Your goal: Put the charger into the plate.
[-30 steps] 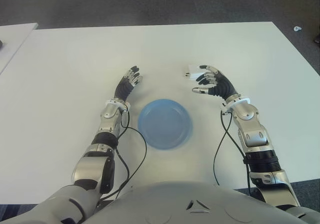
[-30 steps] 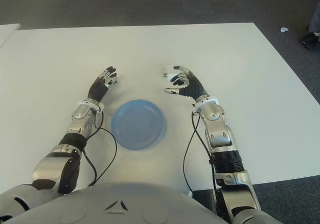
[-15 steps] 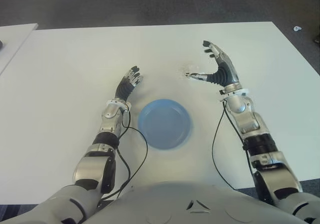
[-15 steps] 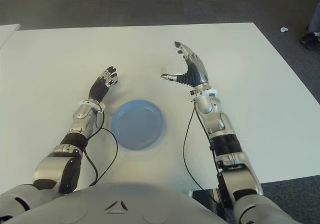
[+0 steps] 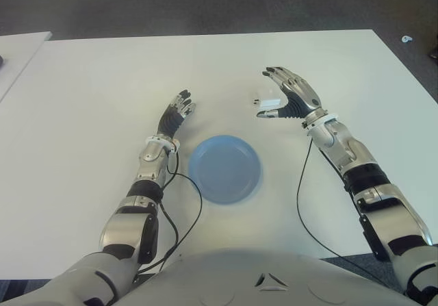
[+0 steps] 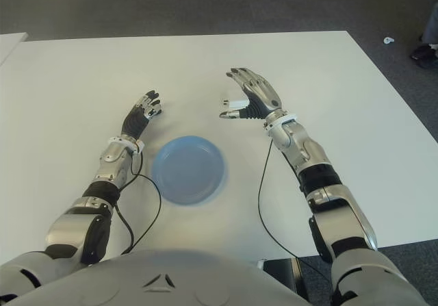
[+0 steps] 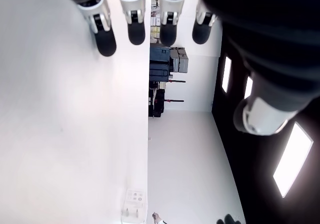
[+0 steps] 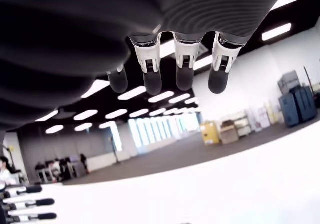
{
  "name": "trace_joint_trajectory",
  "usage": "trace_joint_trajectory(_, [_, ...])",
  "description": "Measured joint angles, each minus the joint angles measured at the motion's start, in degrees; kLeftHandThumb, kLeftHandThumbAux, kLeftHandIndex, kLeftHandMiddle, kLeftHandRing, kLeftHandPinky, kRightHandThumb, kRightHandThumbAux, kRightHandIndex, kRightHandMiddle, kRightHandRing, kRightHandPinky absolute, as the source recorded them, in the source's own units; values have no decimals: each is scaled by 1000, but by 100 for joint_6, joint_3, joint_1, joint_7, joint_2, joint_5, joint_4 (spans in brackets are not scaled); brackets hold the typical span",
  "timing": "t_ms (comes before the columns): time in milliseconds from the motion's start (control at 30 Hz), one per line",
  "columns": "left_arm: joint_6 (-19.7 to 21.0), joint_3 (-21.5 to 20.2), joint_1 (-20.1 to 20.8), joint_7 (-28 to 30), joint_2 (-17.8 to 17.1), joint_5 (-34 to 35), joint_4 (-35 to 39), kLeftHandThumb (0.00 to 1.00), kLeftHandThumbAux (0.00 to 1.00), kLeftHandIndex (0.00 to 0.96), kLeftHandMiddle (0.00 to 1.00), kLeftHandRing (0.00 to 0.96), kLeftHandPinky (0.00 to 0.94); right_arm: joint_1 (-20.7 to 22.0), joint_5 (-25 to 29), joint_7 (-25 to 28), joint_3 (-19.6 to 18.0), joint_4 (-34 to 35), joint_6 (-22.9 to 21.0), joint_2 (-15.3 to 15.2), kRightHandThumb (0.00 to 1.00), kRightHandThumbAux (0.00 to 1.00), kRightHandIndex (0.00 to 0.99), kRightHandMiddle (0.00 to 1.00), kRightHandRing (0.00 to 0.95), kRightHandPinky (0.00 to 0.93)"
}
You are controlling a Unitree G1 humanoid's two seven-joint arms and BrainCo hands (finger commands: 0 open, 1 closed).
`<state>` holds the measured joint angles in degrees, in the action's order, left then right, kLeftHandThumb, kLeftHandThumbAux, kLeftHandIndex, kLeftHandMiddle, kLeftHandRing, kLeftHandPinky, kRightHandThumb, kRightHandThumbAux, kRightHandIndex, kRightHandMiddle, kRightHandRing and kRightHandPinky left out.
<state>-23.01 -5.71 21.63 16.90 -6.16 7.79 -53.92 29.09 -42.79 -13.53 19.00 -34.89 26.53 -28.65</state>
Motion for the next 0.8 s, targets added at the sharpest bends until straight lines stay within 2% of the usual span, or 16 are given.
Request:
trace_joint_trajectory(200, [0,0,6,0,4,0,-2,155,592,12,50,46,96,492,-147,-73,323,-988,-18,105,73,369,0,0,0,0])
trace_joint_trajectory(400, [1,0,13,0,6,1,-3,152,588,8,46,43,91,913,-292,-128,707,-2036,-106,347,36,374,0,0,0,0])
trace_joint_trajectory(600, [1,1,0,0,5,1,7,149,585,3,49,44,90,1046,-320,-157,980,-2671,-131,521,7,388,0,0,0,0])
trace_joint_trajectory(800, [22,9,-26,0,10,0,44,147,588,0,44,40,88,1366,-295,-172,1129,-3208,-198,597,0,407,0,0,0,0])
